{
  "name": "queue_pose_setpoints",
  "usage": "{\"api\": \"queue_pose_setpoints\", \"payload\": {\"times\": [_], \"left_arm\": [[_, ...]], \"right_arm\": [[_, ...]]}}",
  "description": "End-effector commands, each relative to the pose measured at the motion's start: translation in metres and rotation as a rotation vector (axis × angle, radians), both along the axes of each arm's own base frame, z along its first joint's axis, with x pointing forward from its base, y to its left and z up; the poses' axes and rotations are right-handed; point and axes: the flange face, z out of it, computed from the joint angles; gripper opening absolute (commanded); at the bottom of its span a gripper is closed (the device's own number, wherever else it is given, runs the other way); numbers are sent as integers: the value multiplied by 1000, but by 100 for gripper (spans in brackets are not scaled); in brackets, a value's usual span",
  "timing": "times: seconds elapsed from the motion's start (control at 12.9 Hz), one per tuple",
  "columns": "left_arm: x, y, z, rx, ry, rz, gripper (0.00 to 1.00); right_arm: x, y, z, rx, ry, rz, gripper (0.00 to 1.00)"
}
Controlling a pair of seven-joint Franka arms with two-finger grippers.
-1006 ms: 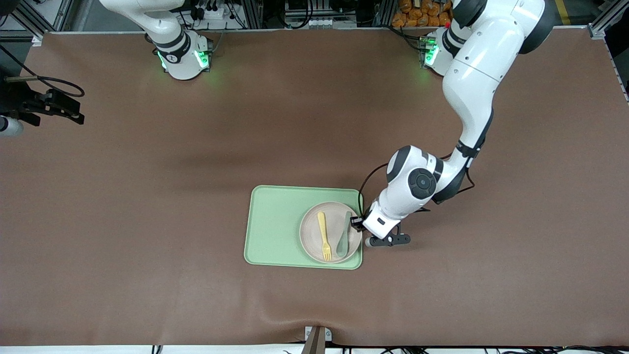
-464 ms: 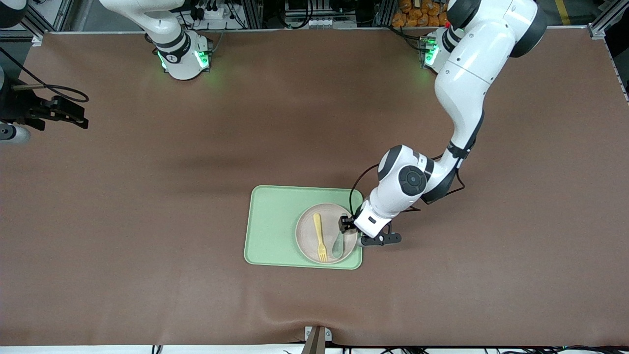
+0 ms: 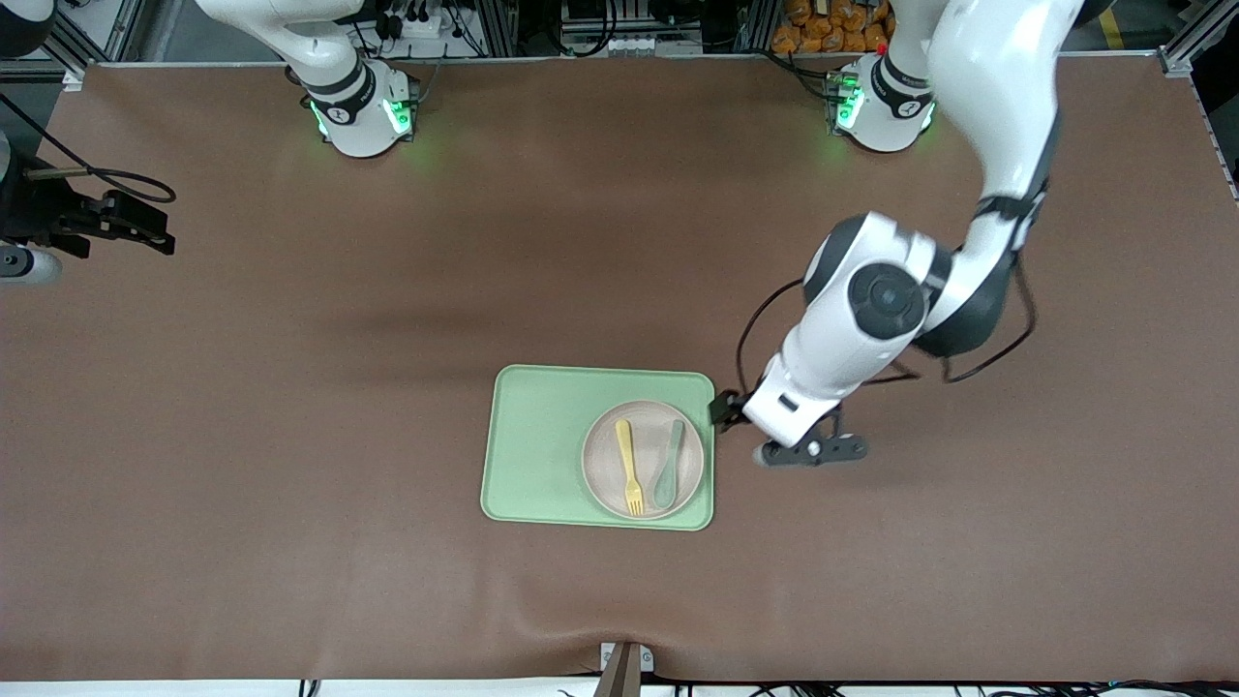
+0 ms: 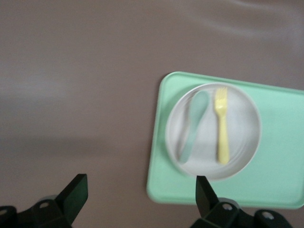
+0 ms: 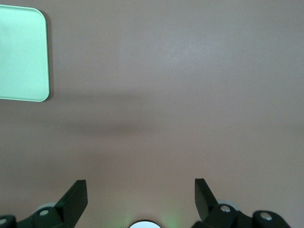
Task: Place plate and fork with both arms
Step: 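Open the left gripper and raise it away from the plate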
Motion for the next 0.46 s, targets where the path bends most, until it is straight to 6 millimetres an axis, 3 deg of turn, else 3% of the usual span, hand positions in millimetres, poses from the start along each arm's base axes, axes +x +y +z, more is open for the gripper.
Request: {"api": "queue_pose_setpoints", "payload": {"times": [0.0, 0.31, 0.39], "left_arm": [[-33, 34, 68, 109, 39, 25, 100], [-79, 69, 174, 135, 6, 57, 100], [-88, 81, 188, 143, 16, 68, 100]], "right_arm": [[-1, 1, 3, 6, -7, 8, 100], [-1, 1, 1, 6, -4, 8, 100], [0, 1, 1, 6, -6, 8, 100]]}}
